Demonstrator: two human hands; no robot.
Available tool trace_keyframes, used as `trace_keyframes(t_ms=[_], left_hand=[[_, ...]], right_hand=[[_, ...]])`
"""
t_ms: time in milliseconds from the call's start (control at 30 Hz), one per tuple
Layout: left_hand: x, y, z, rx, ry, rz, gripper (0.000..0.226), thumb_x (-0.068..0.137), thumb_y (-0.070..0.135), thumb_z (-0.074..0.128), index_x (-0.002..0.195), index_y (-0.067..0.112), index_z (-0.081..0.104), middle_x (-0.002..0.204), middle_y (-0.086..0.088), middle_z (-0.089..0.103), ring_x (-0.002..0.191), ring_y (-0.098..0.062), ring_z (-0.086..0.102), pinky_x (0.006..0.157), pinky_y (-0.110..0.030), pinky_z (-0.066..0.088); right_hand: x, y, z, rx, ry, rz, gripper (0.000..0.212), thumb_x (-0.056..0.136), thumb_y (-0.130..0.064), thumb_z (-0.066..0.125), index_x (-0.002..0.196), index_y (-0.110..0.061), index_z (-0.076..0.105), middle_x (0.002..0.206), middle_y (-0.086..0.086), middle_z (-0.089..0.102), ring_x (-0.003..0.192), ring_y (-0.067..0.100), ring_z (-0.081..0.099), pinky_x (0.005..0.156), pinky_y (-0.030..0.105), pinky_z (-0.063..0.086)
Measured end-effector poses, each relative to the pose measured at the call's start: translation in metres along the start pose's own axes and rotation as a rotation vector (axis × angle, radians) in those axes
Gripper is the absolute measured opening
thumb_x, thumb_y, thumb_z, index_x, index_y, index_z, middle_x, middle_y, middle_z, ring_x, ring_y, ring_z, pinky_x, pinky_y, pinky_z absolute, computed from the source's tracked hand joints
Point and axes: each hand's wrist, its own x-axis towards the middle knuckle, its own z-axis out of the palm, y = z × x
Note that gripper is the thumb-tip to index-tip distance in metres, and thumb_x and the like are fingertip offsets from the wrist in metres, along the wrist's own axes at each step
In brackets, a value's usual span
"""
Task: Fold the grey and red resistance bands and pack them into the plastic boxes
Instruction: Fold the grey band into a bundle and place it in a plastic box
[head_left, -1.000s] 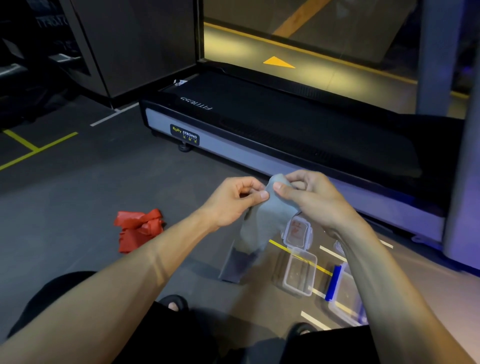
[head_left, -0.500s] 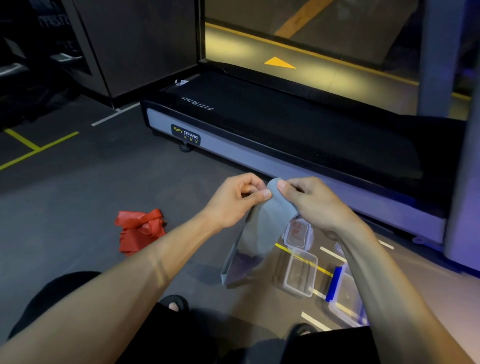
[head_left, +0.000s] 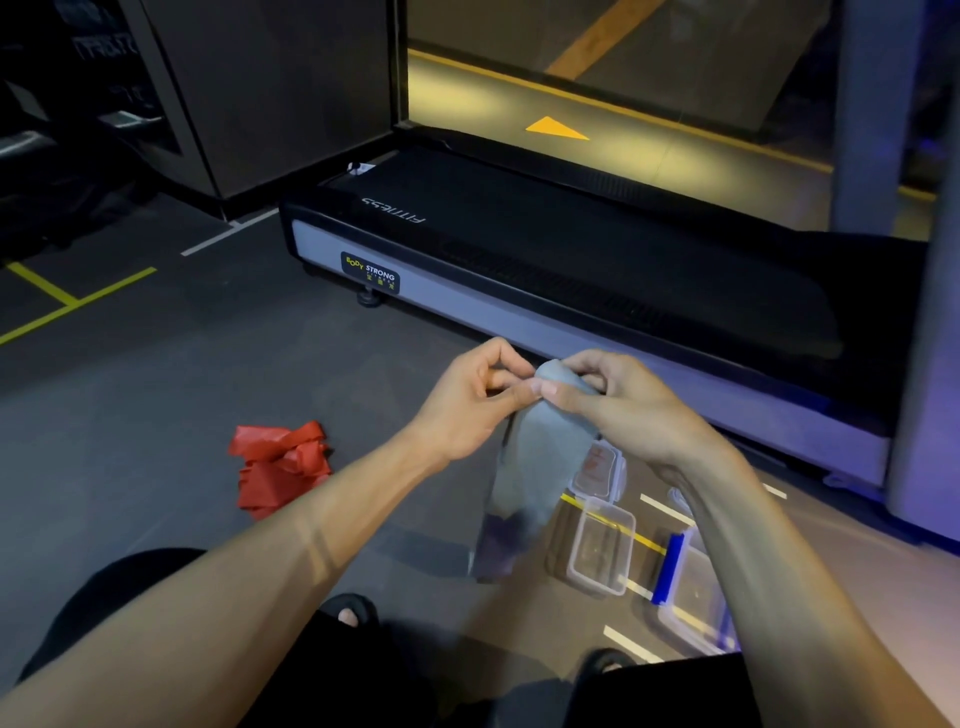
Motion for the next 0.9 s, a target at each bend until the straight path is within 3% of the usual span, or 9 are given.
trace_keyframes(t_ms=[67, 200, 267, 367, 433, 567, 733, 833, 900], left_hand=[[0.0, -0.001, 0.0, -0.053, -0.024, -0.015, 0.012, 0.097, 0.009, 0.066, 0.094, 0.012, 0.055, 0.073, -0.015, 0.063, 0.074, -0.024, 0.053, 0.072, -0.039, 0.044], [-0.002, -0.009, -0.002, -0.067, -0.094, -0.057, 0.008, 0.099, 0.018, 0.063, 0.103, 0.015, 0.056, 0.065, 0.006, 0.051, 0.067, -0.009, 0.045, 0.069, -0.025, 0.042], [-0.004, -0.014, -0.002, -0.027, -0.126, -0.066, 0.011, 0.098, 0.021, 0.064, 0.105, 0.014, 0.058, 0.067, 0.011, 0.055, 0.067, -0.006, 0.048, 0.07, -0.025, 0.041], [-0.005, -0.014, -0.001, 0.013, -0.138, -0.058, 0.008, 0.099, 0.017, 0.063, 0.096, 0.009, 0.062, 0.073, 0.007, 0.064, 0.071, -0.006, 0.053, 0.069, -0.021, 0.042], [-0.006, -0.01, 0.0, 0.037, -0.126, -0.072, 0.014, 0.101, 0.008, 0.06, 0.087, 0.012, 0.061, 0.065, 0.013, 0.062, 0.063, 0.0, 0.051, 0.063, -0.015, 0.04], [-0.005, -0.01, -0.001, 0.022, -0.122, -0.104, 0.021, 0.101, 0.009, 0.061, 0.081, 0.015, 0.059, 0.061, 0.001, 0.044, 0.062, -0.01, 0.038, 0.064, -0.024, 0.039], [-0.003, -0.008, 0.001, -0.033, -0.108, -0.115, 0.017, 0.093, 0.026, 0.068, 0.076, 0.029, 0.067, 0.069, -0.013, 0.042, 0.073, -0.025, 0.037, 0.076, -0.041, 0.04], [-0.001, -0.01, 0.0, -0.021, -0.106, -0.108, 0.009, 0.093, 0.03, 0.07, 0.086, 0.026, 0.067, 0.069, -0.016, 0.049, 0.07, -0.026, 0.04, 0.073, -0.039, 0.038], [0.0, -0.011, -0.001, -0.011, -0.121, -0.096, 0.014, 0.094, 0.03, 0.069, 0.103, 0.019, 0.066, 0.073, -0.018, 0.059, 0.07, -0.023, 0.05, 0.072, -0.034, 0.041]], right_hand=[[0.002, 0.001, -0.001, 0.02, 0.013, -0.003, 0.019, 0.09, -0.034, 0.077, 0.103, -0.023, 0.068, 0.09, 0.001, 0.077, 0.08, 0.012, 0.071, 0.076, 0.031, 0.051], [0.002, 0.0, -0.004, 0.056, 0.045, -0.004, 0.02, 0.091, -0.028, 0.076, 0.106, -0.019, 0.067, 0.091, 0.001, 0.077, 0.08, 0.012, 0.071, 0.073, 0.029, 0.053], [0.002, 0.0, -0.006, 0.069, 0.059, -0.006, 0.02, 0.091, -0.026, 0.076, 0.107, -0.017, 0.067, 0.088, 0.0, 0.076, 0.077, 0.01, 0.071, 0.069, 0.026, 0.053], [0.004, 0.0, -0.006, 0.084, 0.062, -0.005, 0.02, 0.09, -0.024, 0.077, 0.106, -0.017, 0.067, 0.087, 0.0, 0.076, 0.075, 0.007, 0.07, 0.068, 0.024, 0.052], [0.004, 0.0, -0.007, 0.11, 0.068, 0.009, 0.02, 0.09, -0.022, 0.077, 0.106, -0.015, 0.067, 0.086, -0.001, 0.076, 0.072, 0.005, 0.07, 0.065, 0.02, 0.051], [0.006, 0.002, -0.011, 0.152, 0.07, 0.038, 0.022, 0.089, -0.021, 0.078, 0.106, -0.011, 0.07, 0.088, 0.001, 0.074, 0.07, 0.006, 0.067, 0.06, 0.019, 0.049], [0.008, 0.006, -0.011, 0.145, 0.052, 0.012, 0.016, 0.088, -0.023, 0.079, 0.1, -0.014, 0.075, 0.079, -0.006, 0.071, 0.067, 0.005, 0.063, 0.057, 0.017, 0.045], [0.007, 0.006, -0.012, 0.12, 0.039, 0.004, 0.016, 0.089, -0.027, 0.078, 0.1, -0.016, 0.078, 0.084, -0.005, 0.075, 0.075, 0.007, 0.065, 0.067, 0.024, 0.047], [0.007, 0.008, -0.011, 0.126, 0.058, 0.005, 0.015, 0.09, -0.026, 0.077, 0.1, -0.016, 0.077, 0.083, -0.004, 0.076, 0.073, 0.005, 0.066, 0.068, 0.024, 0.046]])
